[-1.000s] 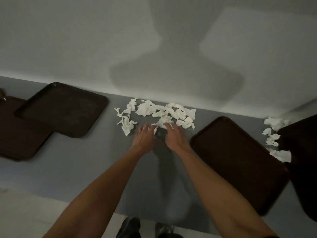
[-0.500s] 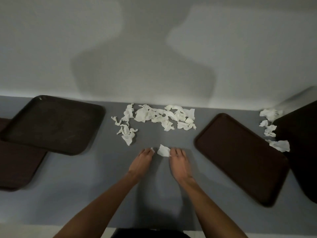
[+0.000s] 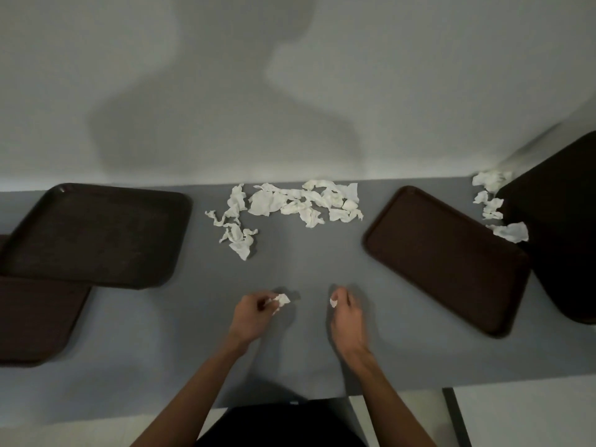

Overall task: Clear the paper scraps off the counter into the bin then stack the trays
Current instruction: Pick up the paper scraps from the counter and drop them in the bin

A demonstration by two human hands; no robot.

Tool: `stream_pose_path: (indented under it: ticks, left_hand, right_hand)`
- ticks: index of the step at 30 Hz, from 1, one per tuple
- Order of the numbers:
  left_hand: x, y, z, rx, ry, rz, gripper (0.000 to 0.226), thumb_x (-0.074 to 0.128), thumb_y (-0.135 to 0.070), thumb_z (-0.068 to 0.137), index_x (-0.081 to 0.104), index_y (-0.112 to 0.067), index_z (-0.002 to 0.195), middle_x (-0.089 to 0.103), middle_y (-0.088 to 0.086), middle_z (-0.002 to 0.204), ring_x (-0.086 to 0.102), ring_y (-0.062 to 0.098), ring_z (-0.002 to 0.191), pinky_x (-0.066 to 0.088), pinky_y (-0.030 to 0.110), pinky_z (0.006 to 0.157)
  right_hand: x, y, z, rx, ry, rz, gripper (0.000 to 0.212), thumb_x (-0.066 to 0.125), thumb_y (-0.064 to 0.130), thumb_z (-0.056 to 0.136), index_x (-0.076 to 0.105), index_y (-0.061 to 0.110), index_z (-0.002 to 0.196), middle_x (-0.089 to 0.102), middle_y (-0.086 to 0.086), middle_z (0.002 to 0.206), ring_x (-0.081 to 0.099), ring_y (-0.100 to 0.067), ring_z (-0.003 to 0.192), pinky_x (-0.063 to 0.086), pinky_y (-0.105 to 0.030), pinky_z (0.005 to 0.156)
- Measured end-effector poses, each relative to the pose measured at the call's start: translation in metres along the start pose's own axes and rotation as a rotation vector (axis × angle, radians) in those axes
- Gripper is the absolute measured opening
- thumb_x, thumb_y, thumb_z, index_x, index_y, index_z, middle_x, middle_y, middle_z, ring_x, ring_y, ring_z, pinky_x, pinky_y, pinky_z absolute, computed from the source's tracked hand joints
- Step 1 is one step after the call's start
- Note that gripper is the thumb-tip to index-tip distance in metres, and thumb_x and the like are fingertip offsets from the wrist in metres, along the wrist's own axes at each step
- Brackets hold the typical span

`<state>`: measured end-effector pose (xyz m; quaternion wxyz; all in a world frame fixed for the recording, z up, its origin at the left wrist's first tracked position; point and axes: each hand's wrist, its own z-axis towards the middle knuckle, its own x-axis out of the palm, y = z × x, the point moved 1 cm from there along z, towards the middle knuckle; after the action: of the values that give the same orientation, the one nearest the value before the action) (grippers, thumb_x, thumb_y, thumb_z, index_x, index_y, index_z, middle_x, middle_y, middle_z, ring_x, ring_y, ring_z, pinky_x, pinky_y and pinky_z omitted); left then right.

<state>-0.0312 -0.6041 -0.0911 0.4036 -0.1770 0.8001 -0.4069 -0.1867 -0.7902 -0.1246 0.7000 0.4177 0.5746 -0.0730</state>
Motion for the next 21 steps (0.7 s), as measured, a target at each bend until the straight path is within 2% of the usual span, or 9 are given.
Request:
stream_pose_path:
  ticks: [1,3,5,7,9,12,15,17,21]
  left_hand:
    - [0.001,-0.001,-0.002,-0.004,0.016,-0.048,0.015,0.071,-0.015,0.094,0.078,-0.025,0.086,0.072,-0.018,0.072,0.062,-0.004,0.066,0.048,0.022,0.069]
    - [0.003,-0.005,-0.009,-0.031,0.047,-0.184,0.015,0.066,-0.007,0.097,0.076,-0.018,0.094,0.075,-0.006,0.076,0.065,0.006,0.067,0.05,0.026,0.07]
    - [0.009,-0.013,-0.016,-0.049,0.08,-0.289,0.014,0.063,-0.002,0.098,0.073,-0.011,0.099,0.072,0.001,0.073,0.063,0.011,0.065,0.049,0.027,0.067]
    - [0.019,-0.02,-0.02,-0.032,0.126,-0.303,0.017,0.059,0.002,0.099,0.073,-0.008,0.097,0.068,0.003,0.07,0.06,0.011,0.064,0.047,0.026,0.063]
    - [0.031,-0.031,-0.023,-0.016,0.178,-0.299,0.023,0.058,0.002,0.099,0.077,-0.009,0.093,0.068,0.006,0.072,0.062,0.012,0.067,0.049,0.025,0.063]
    - [0.057,-0.058,-0.034,-0.019,0.269,-0.335,0.016,0.064,-0.005,0.098,0.08,-0.008,0.096,0.076,0.013,0.089,0.068,0.016,0.08,0.057,0.033,0.078]
    - [0.093,-0.087,-0.053,0.055,0.391,-0.242,0.009,0.073,-0.009,0.092,0.08,-0.012,0.097,0.078,0.009,0.094,0.068,0.01,0.083,0.054,0.026,0.08]
    - [0.125,-0.108,-0.069,0.144,0.485,-0.189,0.012,0.073,-0.004,0.092,0.08,-0.009,0.1,0.079,0.006,0.092,0.071,0.01,0.084,0.055,0.019,0.079]
    - [0.195,-0.14,-0.114,0.19,0.637,-0.167,0.014,0.068,0.0,0.095,0.078,-0.005,0.103,0.078,0.013,0.086,0.074,0.018,0.076,0.061,0.027,0.073]
  right_hand:
    - [0.001,-0.002,-0.002,-0.018,-0.024,-0.047,0.048,0.057,-0.018,0.066,0.06,0.009,0.105,0.064,-0.013,0.098,0.06,-0.034,0.089,0.048,-0.044,0.083]
    - [-0.001,-0.003,-0.007,-0.04,-0.04,-0.067,0.043,0.059,-0.016,0.064,0.06,0.015,0.093,0.066,-0.008,0.09,0.061,-0.033,0.086,0.044,-0.04,0.08]
    - [-0.006,-0.004,-0.009,0.023,-0.06,0.085,0.038,0.061,-0.016,0.069,0.06,0.02,0.081,0.065,-0.001,0.087,0.062,-0.026,0.085,0.042,-0.033,0.077]
    - [-0.015,-0.009,-0.011,0.159,-0.121,0.295,0.038,0.063,-0.014,0.078,0.067,0.024,0.076,0.068,0.006,0.091,0.065,-0.013,0.087,0.049,-0.028,0.081]
    - [-0.024,-0.019,-0.018,0.333,-0.161,0.463,0.029,0.069,-0.003,0.088,0.077,0.025,0.083,0.074,0.011,0.095,0.069,-0.005,0.086,0.055,-0.026,0.088]
    - [-0.05,-0.038,-0.044,0.544,-0.154,0.794,0.013,0.08,0.015,0.089,0.082,0.026,0.094,0.08,0.01,0.098,0.075,-0.01,0.091,0.061,-0.04,0.091]
    - [-0.093,-0.06,-0.083,0.578,-0.234,0.978,0.024,0.083,0.007,0.086,0.081,0.021,0.106,0.081,0.004,0.104,0.076,-0.019,0.097,0.062,-0.041,0.09]
    - [-0.122,-0.08,-0.113,0.588,-0.33,1.028,0.021,0.079,0.005,0.091,0.08,0.016,0.109,0.081,0.001,0.105,0.077,-0.022,0.098,0.062,-0.039,0.09]
    - [-0.167,-0.128,-0.179,0.667,-0.497,1.116,0.012,0.069,0.009,0.101,0.079,0.013,0.105,0.08,-0.006,0.102,0.076,-0.022,0.096,0.06,-0.039,0.086]
